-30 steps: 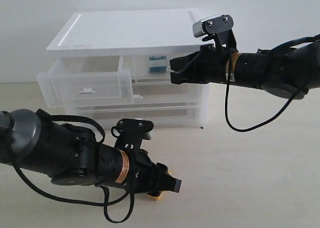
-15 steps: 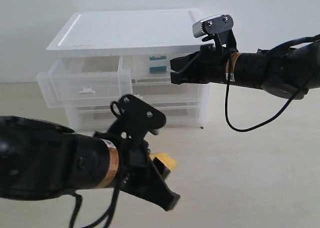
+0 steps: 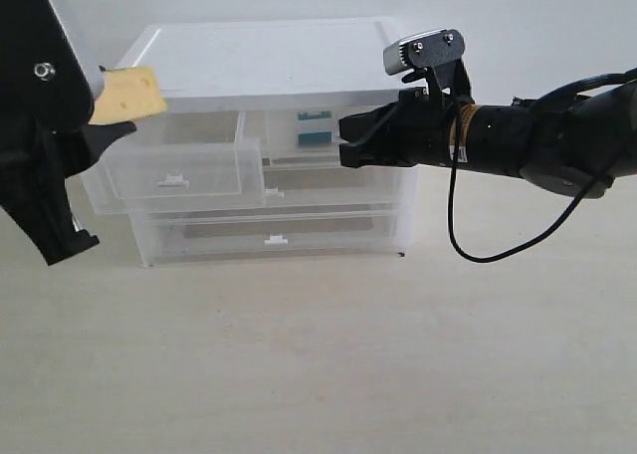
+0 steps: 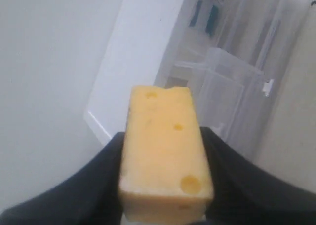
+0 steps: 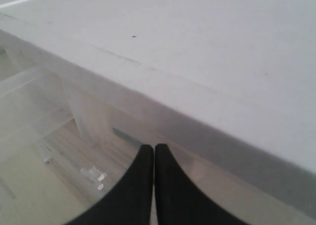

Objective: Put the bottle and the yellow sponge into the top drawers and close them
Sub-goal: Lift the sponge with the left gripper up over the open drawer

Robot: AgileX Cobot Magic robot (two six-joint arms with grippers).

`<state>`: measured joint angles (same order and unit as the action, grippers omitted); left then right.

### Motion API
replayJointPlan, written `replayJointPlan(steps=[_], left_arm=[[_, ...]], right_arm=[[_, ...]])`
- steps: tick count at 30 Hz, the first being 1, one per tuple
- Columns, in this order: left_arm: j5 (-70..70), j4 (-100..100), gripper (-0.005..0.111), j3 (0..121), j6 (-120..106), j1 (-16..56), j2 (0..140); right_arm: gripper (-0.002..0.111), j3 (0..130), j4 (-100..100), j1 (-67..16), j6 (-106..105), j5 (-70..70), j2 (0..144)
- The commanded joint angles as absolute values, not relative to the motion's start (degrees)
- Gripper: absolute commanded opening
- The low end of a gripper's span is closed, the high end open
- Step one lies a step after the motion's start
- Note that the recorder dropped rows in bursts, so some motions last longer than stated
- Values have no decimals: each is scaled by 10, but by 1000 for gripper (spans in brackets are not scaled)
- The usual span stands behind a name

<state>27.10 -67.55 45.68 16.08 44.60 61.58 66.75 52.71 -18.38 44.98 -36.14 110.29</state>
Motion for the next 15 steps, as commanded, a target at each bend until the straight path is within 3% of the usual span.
replayJointPlan(steps=[1,5,12,15], left_arm=[[185,-683,4,479,113,364,638],[34,-680,4,497,84,258,676],[-133,-681,4,523,126,149,773],[-169,-745,4,579,363,105,812]], right_arm=[[0,671,519,-183,449,-349,1098],[0,671,519,-183,449,-349,1098],[0,671,519,-183,449,-349,1098],[0,671,519,-183,449,-349,1098]])
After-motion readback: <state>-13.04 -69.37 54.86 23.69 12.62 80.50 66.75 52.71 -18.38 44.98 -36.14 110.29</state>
